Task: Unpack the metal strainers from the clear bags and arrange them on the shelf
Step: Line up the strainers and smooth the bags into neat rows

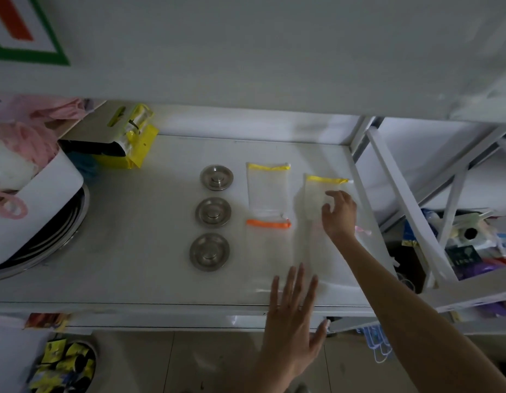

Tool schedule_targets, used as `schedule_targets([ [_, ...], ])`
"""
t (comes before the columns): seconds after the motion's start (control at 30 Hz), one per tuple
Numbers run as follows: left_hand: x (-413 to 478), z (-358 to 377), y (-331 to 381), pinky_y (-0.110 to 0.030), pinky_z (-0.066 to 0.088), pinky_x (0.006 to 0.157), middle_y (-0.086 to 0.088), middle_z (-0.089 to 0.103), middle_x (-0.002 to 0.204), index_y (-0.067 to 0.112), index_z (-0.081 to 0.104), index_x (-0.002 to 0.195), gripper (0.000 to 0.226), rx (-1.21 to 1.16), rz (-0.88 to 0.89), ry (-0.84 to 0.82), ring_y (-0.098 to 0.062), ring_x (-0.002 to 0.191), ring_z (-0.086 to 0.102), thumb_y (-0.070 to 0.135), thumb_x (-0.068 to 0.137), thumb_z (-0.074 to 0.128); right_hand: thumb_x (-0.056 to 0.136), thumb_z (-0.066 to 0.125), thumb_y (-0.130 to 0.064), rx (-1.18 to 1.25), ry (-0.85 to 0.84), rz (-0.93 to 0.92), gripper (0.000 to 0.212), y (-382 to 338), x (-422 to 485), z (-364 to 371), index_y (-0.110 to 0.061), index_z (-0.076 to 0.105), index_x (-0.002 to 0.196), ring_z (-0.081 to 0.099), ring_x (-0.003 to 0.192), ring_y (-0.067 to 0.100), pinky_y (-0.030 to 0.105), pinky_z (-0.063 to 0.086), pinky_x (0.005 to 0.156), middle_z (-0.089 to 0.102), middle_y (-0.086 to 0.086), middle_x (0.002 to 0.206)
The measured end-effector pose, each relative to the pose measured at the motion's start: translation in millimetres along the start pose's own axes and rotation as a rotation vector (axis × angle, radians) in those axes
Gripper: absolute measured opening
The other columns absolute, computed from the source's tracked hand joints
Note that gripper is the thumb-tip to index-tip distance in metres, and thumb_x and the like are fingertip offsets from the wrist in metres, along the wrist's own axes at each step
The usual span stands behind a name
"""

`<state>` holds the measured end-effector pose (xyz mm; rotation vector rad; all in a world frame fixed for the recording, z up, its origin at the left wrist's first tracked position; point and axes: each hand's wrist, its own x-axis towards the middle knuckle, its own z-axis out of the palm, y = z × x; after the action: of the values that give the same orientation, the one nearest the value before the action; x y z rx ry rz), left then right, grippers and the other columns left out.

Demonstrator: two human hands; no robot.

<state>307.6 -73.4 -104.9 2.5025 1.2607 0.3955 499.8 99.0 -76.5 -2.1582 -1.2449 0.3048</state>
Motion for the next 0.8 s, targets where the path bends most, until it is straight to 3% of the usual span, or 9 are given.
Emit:
schedule_targets([
  [0.1, 11.7, 12.8, 26.1, -0.047, 0.002, 0.116, -0.008, 0.004, 0.167, 0.021, 0.016, 0.159, 0.074, 0.000, 0.065, -0.056, -0.029, 0.152, 0.006, 0.061, 0.098, 0.030, 0.093, 0.047, -0.018, -0.035, -0.129, 0.112, 0.036, 21.3, 9.9, -9.0, -0.017, 0.055, 0.127, 0.035, 0.134, 0.035, 0.044, 0.027, 0.116, 0.044, 0.016, 0.144],
  [0.23, 21.5, 30.9, 43.4, -0.043, 0.003, 0.115, -0.007, 0.008, 0.166, 0.019, 0.021, 0.157, 0.074, 0.007, 0.060, -0.095, -0.029, 0.151, 0.010, 0.060, 0.097, 0.031, 0.095, 0.043, -0.018, -0.040, -0.255, 0.081, 0.036, 29.3, 13.6, -9.7, -0.009, 0.057, 0.127, 0.036, 0.135, 0.035, 0.036, 0.021, 0.116, 0.044, 0.017, 0.145],
  [0.33, 24.0, 35.6, 45.2, -0.042, 0.006, 0.115, -0.007, 0.016, 0.165, 0.018, 0.027, 0.156, 0.073, 0.011, 0.039, -0.113, -0.027, 0.151, 0.015, 0.061, 0.097, 0.030, 0.093, 0.041, -0.023, -0.040, -0.286, 0.047, 0.042, 30.2, 14.6, -11.1, -0.002, 0.056, 0.127, 0.039, 0.134, 0.035, 0.033, 0.023, 0.114, 0.047, 0.019, 0.143],
  [0.43, 27.1, 35.5, 47.0, -0.043, 0.009, 0.114, -0.008, 0.021, 0.164, 0.016, 0.030, 0.155, 0.073, 0.013, -0.005, -0.130, -0.027, 0.150, 0.020, 0.060, 0.099, 0.017, 0.095, 0.044, -0.012, -0.028, -0.312, 0.026, 0.041, 28.3, 17.7, -13.2, 0.001, 0.049, 0.133, 0.036, 0.136, 0.036, 0.035, 0.021, 0.117, 0.041, 0.019, 0.148],
  [0.57, 34.3, 36.6, 57.2, -0.045, 0.013, 0.114, -0.010, 0.029, 0.161, 0.015, 0.039, 0.151, 0.072, -0.001, -0.085, -0.126, -0.029, 0.147, 0.029, 0.056, 0.098, 0.013, 0.096, 0.041, -0.011, 0.070, -0.318, 0.060, 0.044, 24.5, 21.8, -17.0, -0.003, 0.040, 0.140, 0.031, 0.141, 0.029, 0.037, 0.020, 0.120, 0.033, 0.012, 0.154],
  [0.7, 42.4, 36.1, 62.8, -0.046, 0.015, 0.113, -0.013, 0.036, 0.158, 0.013, 0.044, 0.148, 0.068, 0.013, -0.126, -0.092, -0.030, 0.144, 0.035, 0.055, 0.099, 0.024, 0.098, 0.038, -0.014, 0.098, -0.338, 0.079, 0.045, 26.4, 24.5, -21.3, -0.006, 0.038, 0.142, 0.029, 0.143, 0.026, 0.034, 0.018, 0.119, 0.030, 0.009, 0.155],
  [0.8, 40.8, 33.1, 62.7, -0.046, 0.016, 0.113, -0.013, 0.038, 0.156, 0.013, 0.047, 0.147, 0.073, 0.004, -0.129, -0.123, -0.032, 0.142, 0.039, 0.055, 0.099, 0.011, 0.098, 0.037, -0.014, 0.078, -0.361, 0.064, 0.046, 28.4, 25.2, -20.7, -0.004, 0.036, 0.143, 0.027, 0.143, 0.027, 0.036, 0.016, 0.120, 0.028, 0.011, 0.156],
])
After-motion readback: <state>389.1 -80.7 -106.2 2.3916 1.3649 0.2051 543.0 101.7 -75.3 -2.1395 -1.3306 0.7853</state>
